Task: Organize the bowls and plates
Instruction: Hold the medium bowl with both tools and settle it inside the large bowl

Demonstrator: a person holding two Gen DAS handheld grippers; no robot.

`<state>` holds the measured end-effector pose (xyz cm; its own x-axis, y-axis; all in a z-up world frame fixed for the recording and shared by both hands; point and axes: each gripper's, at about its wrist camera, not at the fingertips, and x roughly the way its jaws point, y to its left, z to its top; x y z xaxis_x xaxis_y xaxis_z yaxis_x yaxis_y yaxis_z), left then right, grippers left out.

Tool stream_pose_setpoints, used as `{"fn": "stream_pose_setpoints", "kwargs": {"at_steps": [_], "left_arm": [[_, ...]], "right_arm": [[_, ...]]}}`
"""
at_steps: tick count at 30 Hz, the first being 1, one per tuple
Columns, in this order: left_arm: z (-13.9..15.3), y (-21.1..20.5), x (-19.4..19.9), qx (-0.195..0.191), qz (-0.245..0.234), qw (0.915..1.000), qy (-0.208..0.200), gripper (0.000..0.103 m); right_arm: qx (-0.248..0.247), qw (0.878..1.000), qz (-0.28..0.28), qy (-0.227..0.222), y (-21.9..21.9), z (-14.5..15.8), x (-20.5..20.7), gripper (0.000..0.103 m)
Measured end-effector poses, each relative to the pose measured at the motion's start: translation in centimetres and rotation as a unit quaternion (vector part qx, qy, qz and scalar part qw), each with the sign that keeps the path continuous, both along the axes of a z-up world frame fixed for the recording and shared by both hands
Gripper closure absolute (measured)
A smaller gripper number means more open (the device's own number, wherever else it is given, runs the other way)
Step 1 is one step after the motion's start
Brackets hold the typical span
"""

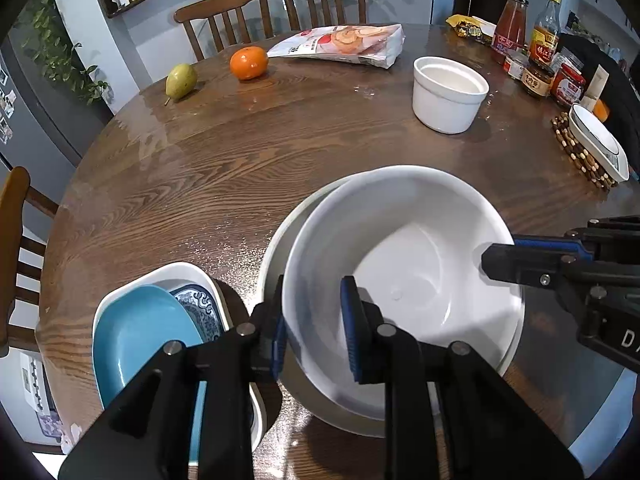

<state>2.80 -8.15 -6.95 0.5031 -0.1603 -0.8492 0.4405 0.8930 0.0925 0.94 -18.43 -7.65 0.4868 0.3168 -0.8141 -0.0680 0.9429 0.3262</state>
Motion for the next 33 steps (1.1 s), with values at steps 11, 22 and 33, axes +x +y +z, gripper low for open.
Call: {"fn": "stream_pose_setpoints", "kwargs": {"at_steps": [11,22,33], "left_arm": [[0.0,-0.02,-0.01,0.0,0.0,1.0,0.0,0.078],[-0.04,-0.04,-0.09,-0.002,0.001,1.0,0.001,0.078],[-0.09,-0.11,-0.11,-0.008,-0.001,1.0,0.005,0.068]], "right_arm": [[0.0,1.0,-0.001,0.0,-0.07,0.06,-0.06,0.096],[0.0,1.0,-0.001,0.0,-0.1,0.16,-0.12,0.096],[0.002,1.0,-0.003,-0.001,-0.03,0.34,-0.36,0.096]]}}
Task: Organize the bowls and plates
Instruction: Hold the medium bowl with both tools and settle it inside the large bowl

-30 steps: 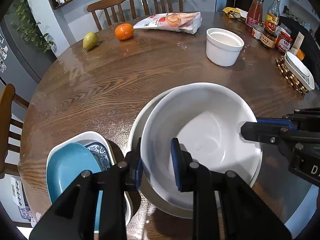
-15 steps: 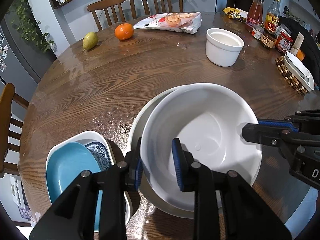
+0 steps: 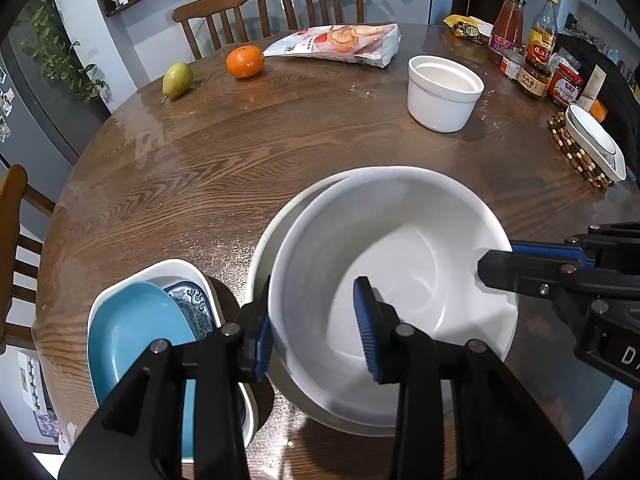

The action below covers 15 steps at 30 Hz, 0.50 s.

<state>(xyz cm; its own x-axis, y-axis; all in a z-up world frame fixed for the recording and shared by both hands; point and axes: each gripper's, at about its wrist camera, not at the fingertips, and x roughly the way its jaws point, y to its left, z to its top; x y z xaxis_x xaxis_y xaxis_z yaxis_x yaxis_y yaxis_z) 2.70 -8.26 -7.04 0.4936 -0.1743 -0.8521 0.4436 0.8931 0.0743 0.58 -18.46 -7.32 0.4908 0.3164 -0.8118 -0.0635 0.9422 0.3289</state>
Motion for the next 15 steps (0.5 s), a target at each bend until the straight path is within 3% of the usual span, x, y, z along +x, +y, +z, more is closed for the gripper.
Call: {"fn": "stream_pose_setpoints", "kwargs": {"at_steps": [7,15], "left_arm": [[0.12,0.08,-0.05,-0.005,0.001,1.0,0.002,0.067],[0.4,0.11,-0.1,-0.009,-0.001,1.0,-0.001,0.057]], "right_arm": [[-0.001,1.0,-0.003,-0.003,0.21,0.2,-0.18,0.096],[0.004,1.0,-0.01,-0.01,0.0,0.85,-0.49,0.096]]}}
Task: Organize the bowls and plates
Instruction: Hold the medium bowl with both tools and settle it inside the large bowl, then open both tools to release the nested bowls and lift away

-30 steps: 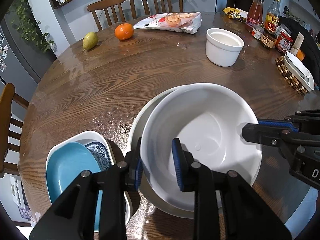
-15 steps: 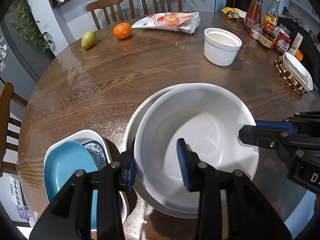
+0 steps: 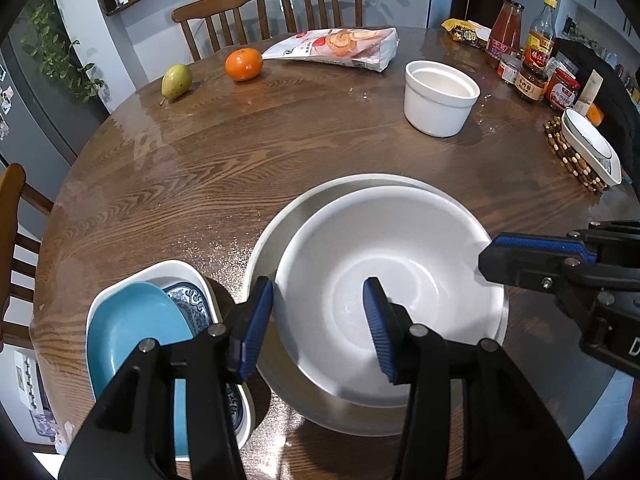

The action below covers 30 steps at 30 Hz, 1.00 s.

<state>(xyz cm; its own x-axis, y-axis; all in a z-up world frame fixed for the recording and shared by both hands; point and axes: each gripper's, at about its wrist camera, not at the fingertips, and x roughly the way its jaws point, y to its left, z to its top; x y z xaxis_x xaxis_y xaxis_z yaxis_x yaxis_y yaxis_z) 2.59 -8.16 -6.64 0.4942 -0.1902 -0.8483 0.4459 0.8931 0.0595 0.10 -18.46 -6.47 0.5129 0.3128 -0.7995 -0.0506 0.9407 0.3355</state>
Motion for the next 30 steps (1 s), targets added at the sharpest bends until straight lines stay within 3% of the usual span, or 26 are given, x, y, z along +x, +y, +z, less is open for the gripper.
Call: {"fn": "stream_pose_setpoints", "kwargs": {"at_steps": [13,20,22,24,27,30], "left_arm": [[0.6,0.2,-0.2,-0.006,0.001,1.0,-0.005,0.052],[1.3,0.1,-0.7,-0.009,0.0,0.9998,-0.016,0.033],[1.6,0.2,-0.8,-0.015,0.001,0.9998,-0.016,0.032],[1.8,0.3,-0.9,-0.017,0.006,0.9996,-0.02,0.027],[2.1,0.7,-0.9,-0.021,0.019,0.9993,-0.024,0.021],[2.1,1.2,-0.8,-0.021,0.034,0.999,-0.022,0.016]], "right_arm": [[0.001,1.0,-0.008,-0.008,-0.2,0.6,-0.4,0.096],[0.007,1.0,-0.016,-0.018,-0.7,1.2,-0.7,0.094],[0.011,1.0,-0.02,-0.021,-0.9,1.3,-0.9,0.084],[0.018,0.999,-0.027,-0.024,-1.3,1.4,-1.1,0.063],[0.025,0.998,-0.047,-0.029,-1.8,1.4,-1.4,0.041],[0.037,0.997,-0.066,-0.03,-2.8,1.3,-1.6,0.04]]}}
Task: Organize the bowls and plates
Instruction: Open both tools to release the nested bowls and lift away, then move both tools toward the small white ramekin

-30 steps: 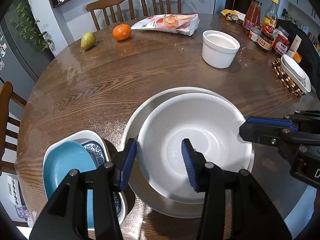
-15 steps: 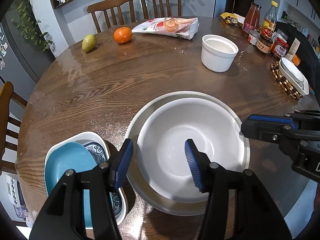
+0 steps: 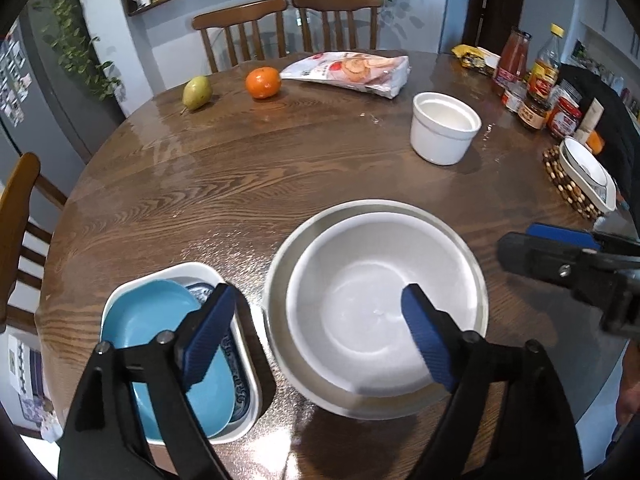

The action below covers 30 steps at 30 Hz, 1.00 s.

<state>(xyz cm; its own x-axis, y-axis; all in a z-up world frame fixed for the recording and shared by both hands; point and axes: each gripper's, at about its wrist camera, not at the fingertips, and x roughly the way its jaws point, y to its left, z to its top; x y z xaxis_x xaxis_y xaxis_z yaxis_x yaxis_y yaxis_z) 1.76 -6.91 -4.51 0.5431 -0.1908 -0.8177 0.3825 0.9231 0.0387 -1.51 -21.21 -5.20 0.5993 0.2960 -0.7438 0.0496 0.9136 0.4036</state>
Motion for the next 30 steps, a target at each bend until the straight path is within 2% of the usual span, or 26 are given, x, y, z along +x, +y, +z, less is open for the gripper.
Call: {"fn": "stream_pose_setpoints", "kwargs": {"at_steps": [4,8,17,30], "left_arm": [[-0.2,0.7,0.2,-0.004,0.016,0.9998,0.014,0.015],[-0.3,1.4,0.3,-0.019,0.033,0.9988,0.03,0.003],[0.3,0.3,0.0,-0.027,0.029,0.9987,0.033,0.003],[1.2,-3.8,-1.2,0.007,0.004,0.9998,0.02,0.001]], "right_arm": [[0.006,1.0,-0.023,0.014,-1.1,-0.7,-0.3,0.036],[0.008,0.999,-0.039,0.025,-2.0,-1.2,-0.7,0.036],[0.016,0.997,-0.066,0.027,-4.5,-1.8,-2.5,0.036],[0.041,0.991,-0.125,0.002,-10.9,-1.4,-6.7,0.036]]}}
